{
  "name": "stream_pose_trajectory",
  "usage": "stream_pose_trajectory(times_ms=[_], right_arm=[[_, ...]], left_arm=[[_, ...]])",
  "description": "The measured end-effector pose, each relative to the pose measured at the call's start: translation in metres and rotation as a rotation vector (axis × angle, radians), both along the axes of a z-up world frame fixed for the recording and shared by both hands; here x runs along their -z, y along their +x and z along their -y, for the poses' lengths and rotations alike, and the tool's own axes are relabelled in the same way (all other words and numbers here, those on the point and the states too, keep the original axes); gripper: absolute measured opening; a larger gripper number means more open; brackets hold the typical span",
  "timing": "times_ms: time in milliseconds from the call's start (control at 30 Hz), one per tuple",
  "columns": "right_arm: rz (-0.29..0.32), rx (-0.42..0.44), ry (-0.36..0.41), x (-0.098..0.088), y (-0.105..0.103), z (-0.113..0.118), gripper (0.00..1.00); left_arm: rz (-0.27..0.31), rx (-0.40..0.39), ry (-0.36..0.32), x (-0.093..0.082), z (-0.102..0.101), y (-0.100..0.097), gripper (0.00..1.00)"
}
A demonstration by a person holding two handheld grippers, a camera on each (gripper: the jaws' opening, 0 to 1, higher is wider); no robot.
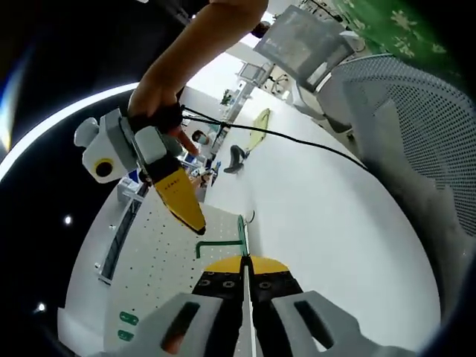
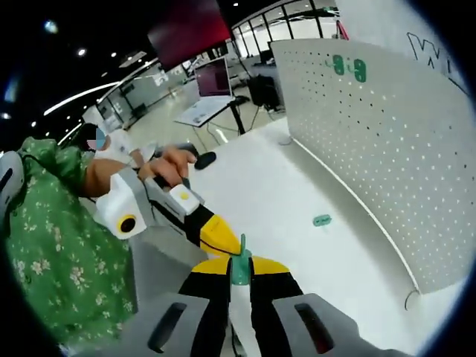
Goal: Insert the hook assembly into the mounting plate slot until the hook locks in place.
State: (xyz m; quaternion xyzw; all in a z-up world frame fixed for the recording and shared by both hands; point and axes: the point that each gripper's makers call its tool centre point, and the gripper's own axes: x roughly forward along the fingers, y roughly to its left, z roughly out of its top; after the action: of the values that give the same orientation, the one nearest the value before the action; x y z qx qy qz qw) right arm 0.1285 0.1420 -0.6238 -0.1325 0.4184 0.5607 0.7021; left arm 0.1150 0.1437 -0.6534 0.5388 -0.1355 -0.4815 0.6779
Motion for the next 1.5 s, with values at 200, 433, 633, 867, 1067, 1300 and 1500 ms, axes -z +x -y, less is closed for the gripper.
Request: stream_pose_trajectory(times_ms=[200, 433, 633, 867, 1067, 1300, 1500], right_arm=[[-0.034, -0.079, -0.088, 0.006, 0.001, 0.001, 0.07], [-0.078, -0.18, -0.229, 0.02, -0.005, 0.009, 0.07], [-0.107, -0.213, -0.282, 0.028, -0.008, 0.012, 0.05], [-0.131, -0.242, -0.336, 0.037, -0.014, 0.018, 0.03], [-0.154, -0.241, -0.363, 0.046, -0.017, 0.022, 0.02], [-0.176, -0.217, -0.365, 0.047, -0.019, 0.024, 0.02], [-0.16, -0.2, -0.357, 0.047, -0.016, 0.024, 0.01]], left_arm=[[0.002, 0.028, 0.024, 0.003, 0.004, -0.002, 0.02], [0.018, 0.074, 0.055, 0.003, 0.015, -0.004, 0.02], [0.027, 0.113, 0.084, 0.004, 0.021, -0.005, 0.02], [0.038, 0.15, 0.119, 0.008, 0.026, -0.008, 0.02], [0.039, 0.161, 0.14, 0.008, 0.03, -0.006, 0.02], [0.053, 0.18, 0.152, 0.01, 0.032, -0.009, 0.02], [0.041, 0.157, 0.133, 0.011, 0.031, -0.005, 0.03]])
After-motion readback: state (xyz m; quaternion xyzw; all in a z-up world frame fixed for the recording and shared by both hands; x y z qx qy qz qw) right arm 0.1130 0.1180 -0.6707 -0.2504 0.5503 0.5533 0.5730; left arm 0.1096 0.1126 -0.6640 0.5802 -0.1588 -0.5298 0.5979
